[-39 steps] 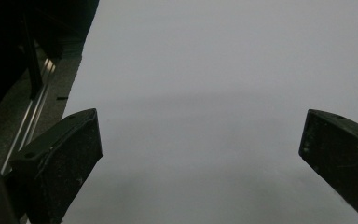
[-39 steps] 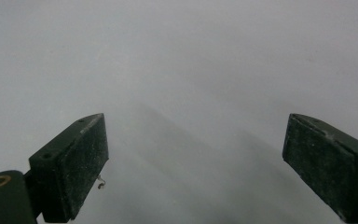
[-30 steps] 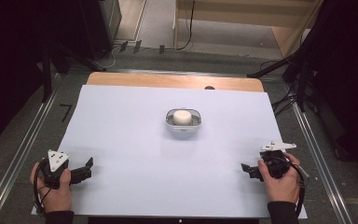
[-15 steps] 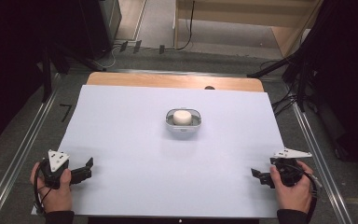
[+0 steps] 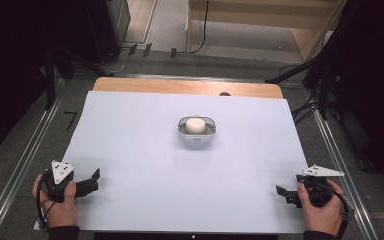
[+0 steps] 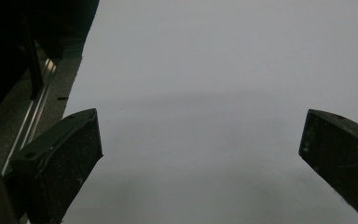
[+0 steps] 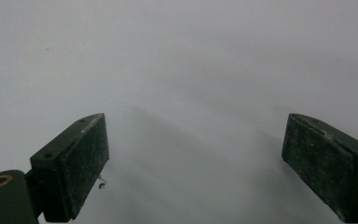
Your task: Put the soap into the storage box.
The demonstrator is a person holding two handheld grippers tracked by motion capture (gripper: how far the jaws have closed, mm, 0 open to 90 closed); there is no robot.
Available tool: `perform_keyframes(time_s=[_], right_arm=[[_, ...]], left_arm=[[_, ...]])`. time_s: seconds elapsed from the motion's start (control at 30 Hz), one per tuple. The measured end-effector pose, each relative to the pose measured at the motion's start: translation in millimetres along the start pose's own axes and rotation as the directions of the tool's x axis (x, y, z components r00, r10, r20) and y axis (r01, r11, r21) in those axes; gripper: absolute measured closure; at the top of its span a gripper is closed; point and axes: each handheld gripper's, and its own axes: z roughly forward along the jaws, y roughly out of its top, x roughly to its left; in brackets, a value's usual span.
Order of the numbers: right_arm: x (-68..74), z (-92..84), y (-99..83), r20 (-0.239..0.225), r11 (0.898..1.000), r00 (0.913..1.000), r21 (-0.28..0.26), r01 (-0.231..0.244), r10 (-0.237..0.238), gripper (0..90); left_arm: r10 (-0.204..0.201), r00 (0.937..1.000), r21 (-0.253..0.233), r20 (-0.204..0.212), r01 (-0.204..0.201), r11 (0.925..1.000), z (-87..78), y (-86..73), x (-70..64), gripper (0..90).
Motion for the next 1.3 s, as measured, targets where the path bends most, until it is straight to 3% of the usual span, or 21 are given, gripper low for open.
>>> perform_keyframes(time_s=[0.83,1.13,1.3], right_arm=[[-18.1,-17.8,-26.7,0.043,0.999,0.9985,-0.024,-0.033,0.034,7.4],[-25.9,-31.3,-38.4,0.047,0.993,0.9978,-0.106,-0.042,0.047,7.5],[-26.5,-31.3,-39.5,0.053,0.993,0.9973,-0.109,-0.046,0.052,7.4]], left_arm=[[0.001,1.0,0.002,0.001,-0.001,1.0,0.2,0.0,0.1,0.0],[0.0,1.0,0.001,0.0,0.0,1.0,0.2,0.0,0.0,0.0],[0.002,1.0,0.002,0.0,-0.002,1.0,0.3,0.1,0.0,0.0]])
